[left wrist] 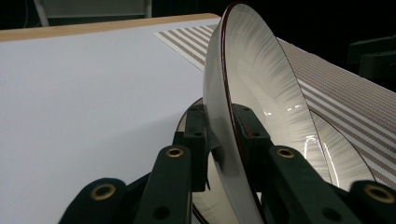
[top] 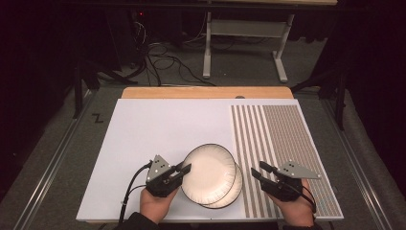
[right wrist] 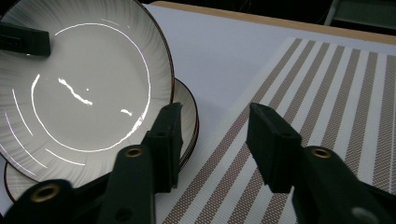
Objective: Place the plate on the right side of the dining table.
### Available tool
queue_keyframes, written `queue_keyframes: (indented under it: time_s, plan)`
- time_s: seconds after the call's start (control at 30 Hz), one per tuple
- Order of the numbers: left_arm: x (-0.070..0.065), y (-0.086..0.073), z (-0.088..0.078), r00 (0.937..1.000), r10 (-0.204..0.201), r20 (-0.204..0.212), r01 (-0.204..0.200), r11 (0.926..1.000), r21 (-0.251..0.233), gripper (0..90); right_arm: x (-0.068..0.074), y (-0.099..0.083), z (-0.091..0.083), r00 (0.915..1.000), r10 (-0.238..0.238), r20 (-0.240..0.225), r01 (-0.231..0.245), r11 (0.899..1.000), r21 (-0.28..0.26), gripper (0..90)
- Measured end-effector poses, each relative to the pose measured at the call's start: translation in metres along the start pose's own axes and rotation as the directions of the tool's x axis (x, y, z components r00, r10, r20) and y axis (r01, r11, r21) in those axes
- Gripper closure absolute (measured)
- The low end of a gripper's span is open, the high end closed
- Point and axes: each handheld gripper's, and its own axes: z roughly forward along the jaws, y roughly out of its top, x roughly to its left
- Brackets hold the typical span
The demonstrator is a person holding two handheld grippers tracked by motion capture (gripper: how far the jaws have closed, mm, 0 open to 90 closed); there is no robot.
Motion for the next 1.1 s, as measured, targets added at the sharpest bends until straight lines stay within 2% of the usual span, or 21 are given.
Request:
queue_keyframes:
  time_s: [0.03, 0.1, 0.23, 0.37, 0.63, 0.8, 0.93, 1.1]
  plan:
    - [-0.001, 0.0, 0.0, 1.0, 0.007, -0.001, -0.007, 1.0, -0.004, 78.1, 0.0, 0.0, 0.0, 1.0, 0.0, 0.0, 0.0, 1.0, 0.0, 53.2]
    - [-0.002, 0.0, -0.001, 0.9998, 0.019, -0.003, -0.019, 0.9997, -0.012, 78.2, -0.001, -0.001, -0.005, 0.9999, -0.009, 0.012, 0.009, 1.0, -0.008, 43.5]
    - [-0.005, 0.001, -0.003, 0.9991, 0.042, -0.005, -0.042, 0.9989, -0.02, 78.2, -0.001, -0.003, -0.009, 0.9995, -0.017, 0.025, 0.017, 1.0, -0.013, 37.0]
    - [-0.006, 0.001, -0.004, 0.9987, 0.05, -0.007, -0.05, 0.9983, -0.028, 78.2, -0.002, -0.005, -0.019, 0.9989, -0.019, 0.042, 0.02, 1.0, -0.024, 24.5]
    - [-0.007, 0.0, -0.003, 0.9983, 0.058, -0.011, -0.058, 0.9979, -0.03, 78.3, -0.003, -0.009, -0.032, 0.9981, -0.008, 0.061, 0.01, 0.999, -0.031, 15.3]
    - [-0.007, 0.0, -0.003, 0.9981, 0.06, -0.012, -0.061, 0.9976, -0.032, 78.3, -0.004, -0.012, -0.038, 0.9976, 0.0, 0.069, 0.003, 0.999, -0.035, 3.9]
    - [-0.008, 0.001, -0.003, 0.9981, 0.06, -0.012, -0.061, 0.9976, -0.033, 78.3, -0.003, -0.011, -0.035, 0.9981, -0.005, 0.062, 0.007, 1.0, -0.029, 2.3]
    - [-0.008, 0.001, -0.004, 0.9977, 0.066, -0.013, -0.066, 0.9973, -0.032, 78.3, 0.004, -0.008, -0.025, 0.9985, -0.033, 0.042, 0.034, 0.999, -0.009, 1.7]
